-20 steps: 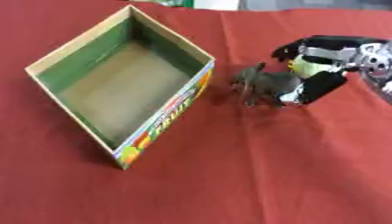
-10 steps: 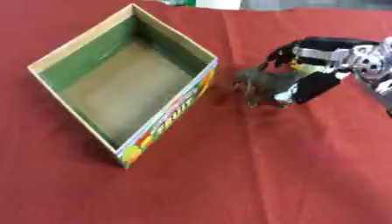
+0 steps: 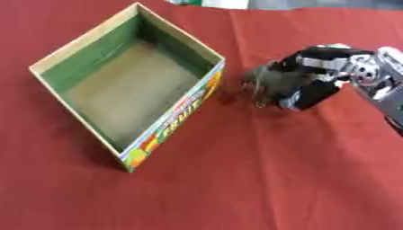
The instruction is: Pick up objects on the table and place them in the box.
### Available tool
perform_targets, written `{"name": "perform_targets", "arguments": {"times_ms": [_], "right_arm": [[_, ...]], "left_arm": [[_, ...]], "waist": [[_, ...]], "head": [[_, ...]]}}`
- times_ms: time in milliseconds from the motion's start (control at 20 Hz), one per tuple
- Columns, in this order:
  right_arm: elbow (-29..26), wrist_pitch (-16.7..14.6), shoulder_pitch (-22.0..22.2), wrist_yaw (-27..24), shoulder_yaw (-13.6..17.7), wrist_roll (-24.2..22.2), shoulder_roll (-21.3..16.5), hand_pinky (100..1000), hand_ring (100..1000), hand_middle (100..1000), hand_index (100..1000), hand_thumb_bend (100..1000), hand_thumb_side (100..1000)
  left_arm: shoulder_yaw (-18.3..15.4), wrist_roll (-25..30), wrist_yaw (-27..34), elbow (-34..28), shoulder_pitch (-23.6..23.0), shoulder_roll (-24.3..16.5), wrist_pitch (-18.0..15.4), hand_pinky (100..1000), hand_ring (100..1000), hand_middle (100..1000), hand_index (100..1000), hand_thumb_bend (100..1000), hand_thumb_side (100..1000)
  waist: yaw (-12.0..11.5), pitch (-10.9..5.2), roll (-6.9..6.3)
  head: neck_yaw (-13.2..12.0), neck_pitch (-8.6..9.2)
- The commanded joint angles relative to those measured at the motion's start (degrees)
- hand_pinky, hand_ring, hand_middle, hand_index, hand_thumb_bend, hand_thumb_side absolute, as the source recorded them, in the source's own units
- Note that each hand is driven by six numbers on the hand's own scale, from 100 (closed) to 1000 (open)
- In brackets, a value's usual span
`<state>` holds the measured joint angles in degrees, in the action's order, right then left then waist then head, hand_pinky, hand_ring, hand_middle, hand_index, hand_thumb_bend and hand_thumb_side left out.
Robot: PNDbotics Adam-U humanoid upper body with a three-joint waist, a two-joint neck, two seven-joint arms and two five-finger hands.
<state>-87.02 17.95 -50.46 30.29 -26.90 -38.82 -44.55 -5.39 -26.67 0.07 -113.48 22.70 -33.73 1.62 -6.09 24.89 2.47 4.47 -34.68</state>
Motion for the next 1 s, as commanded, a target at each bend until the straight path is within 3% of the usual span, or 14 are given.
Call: {"name": "perform_targets", "arguments": {"times_ms": [50,200,350,550,1000], "right_arm": [[0.3,-0.7,-1.0,-0.1,0.2,-0.5,-0.9,854,896,764,883,160,357],[0.3,-1.0,-0.8,-0.1,0.3,-0.3,-1.0,826,864,730,843,100,324],[-0.4,-0.6,-0.7,-1.2,0.4,1.8,-1.0,769,784,575,723,100,298],[-1.1,1.2,-0.7,-6.1,0.6,5.8,-0.9,700,708,490,630,100,286],[-3.5,4.2,-1.4,-12.7,1.8,11.2,-1.4,625,620,382,508,100,406]], "left_arm": [[-0.5,-0.1,0.0,-1.1,0.7,-1.0,-0.2,691,888,877,898,100,862],[-0.5,-0.2,0.0,-1.1,0.7,-0.9,-0.2,691,888,876,898,100,861],[-0.5,-0.2,0.1,-1.1,0.7,-0.9,-0.1,691,887,876,898,100,861],[-0.5,-0.2,0.1,-1.1,0.8,-0.9,-0.1,691,886,876,897,100,860],[-0.6,-0.3,0.1,-1.1,0.7,-0.9,0.1,691,884,875,897,100,854]], "waist": [[-0.2,-1.09,-0.12],[-0.3,-1.07,-0.11],[-0.2,-1.11,-0.11],[-0.2,-1.24,-0.09],[0.0,-2.06,-0.06]], "head": [[0.0,0.35],[-0.1,0.36],[-0.3,0.36],[-0.3,0.34],[0.2,0.06]]}}
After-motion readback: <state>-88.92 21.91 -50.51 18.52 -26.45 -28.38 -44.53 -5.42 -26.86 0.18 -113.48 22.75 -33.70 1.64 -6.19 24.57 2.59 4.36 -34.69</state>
